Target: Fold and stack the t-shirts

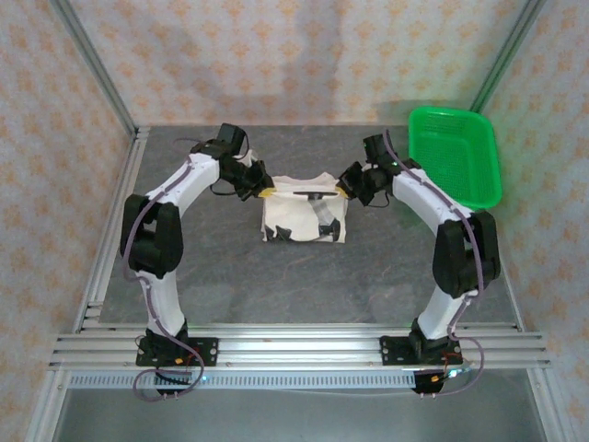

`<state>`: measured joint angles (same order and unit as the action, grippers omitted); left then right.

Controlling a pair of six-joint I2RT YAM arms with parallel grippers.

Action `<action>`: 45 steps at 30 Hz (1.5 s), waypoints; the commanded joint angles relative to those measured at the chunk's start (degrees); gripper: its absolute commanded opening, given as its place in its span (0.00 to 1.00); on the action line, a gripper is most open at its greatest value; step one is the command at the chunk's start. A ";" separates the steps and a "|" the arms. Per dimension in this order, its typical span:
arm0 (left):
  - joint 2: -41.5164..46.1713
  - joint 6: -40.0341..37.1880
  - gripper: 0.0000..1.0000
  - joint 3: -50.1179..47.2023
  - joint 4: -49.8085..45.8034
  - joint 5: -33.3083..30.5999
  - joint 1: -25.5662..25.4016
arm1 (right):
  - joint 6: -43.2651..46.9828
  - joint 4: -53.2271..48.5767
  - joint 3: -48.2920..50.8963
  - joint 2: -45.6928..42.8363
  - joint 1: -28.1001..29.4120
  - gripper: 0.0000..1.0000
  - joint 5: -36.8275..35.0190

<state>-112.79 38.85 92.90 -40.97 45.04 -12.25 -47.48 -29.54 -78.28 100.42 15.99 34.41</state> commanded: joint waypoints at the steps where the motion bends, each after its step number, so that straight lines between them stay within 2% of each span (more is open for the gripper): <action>1: -3.90 -2.35 0.00 3.86 -3.54 -1.31 1.25 | 2.13 -0.94 -2.64 2.78 -1.81 0.00 -0.46; 5: -9.22 -2.48 0.00 8.69 -3.76 -2.30 1.70 | 2.04 0.43 -3.76 6.63 -2.78 0.00 -0.12; 8: -13.68 -0.99 0.18 14.10 -3.53 -2.07 2.05 | 1.20 2.78 -5.89 10.25 -3.54 0.00 -0.17; 9: -15.19 -0.57 0.25 17.06 -4.13 -2.18 2.17 | 0.80 3.66 -7.10 11.48 -4.04 0.03 -0.67; 11: -18.26 1.06 0.42 24.88 -5.11 -2.28 2.21 | -0.34 5.79 -11.25 14.28 -5.11 0.25 -1.32; 14: -21.59 4.22 0.56 38.18 -7.08 -2.58 2.71 | 1.04 6.16 -22.33 17.25 -6.00 0.47 -0.96; 17: -21.76 7.29 0.60 47.73 -7.19 -3.38 4.35 | 4.43 1.48 -33.74 17.64 -6.53 0.57 -2.32; 21: -15.48 6.94 0.63 48.97 -7.33 -6.55 7.71 | 9.29 -5.61 -41.87 14.85 -6.76 0.65 -2.69; 24: -6.48 3.21 0.65 42.42 -6.48 -9.77 10.28 | 12.10 -8.04 -38.47 9.01 -6.76 0.74 -0.67; 27: 5.00 -3.07 0.75 33.02 -4.47 -15.40 12.54 | 14.22 -3.73 -25.49 -3.09 -6.37 0.86 -3.76; 31: 20.60 -11.31 0.91 18.42 0.43 -23.97 15.54 | 18.67 -2.01 -8.03 -21.17 -6.15 0.93 -14.83; 35: 29.17 -18.03 0.93 6.10 1.78 -30.36 19.00 | 22.64 -0.14 9.16 -38.12 -6.14 1.00 -27.76; 37: 32.09 -20.46 0.97 -0.01 1.86 -34.66 20.36 | 24.42 0.22 17.47 -44.93 -6.40 0.99 -33.99; 41: 37.33 -21.87 1.00 -13.40 8.92 -38.45 22.18 | 25.04 -1.04 27.19 -49.69 -6.93 0.99 -42.31; 45: 39.51 -19.84 1.00 -29.91 21.47 -40.09 22.18 | 25.24 5.89 36.67 -50.11 -6.93 0.99 -49.37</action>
<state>-74.87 20.05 69.73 -29.17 9.30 9.89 -24.10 -27.81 -46.19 49.82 9.17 -5.02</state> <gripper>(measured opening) 0.998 0.993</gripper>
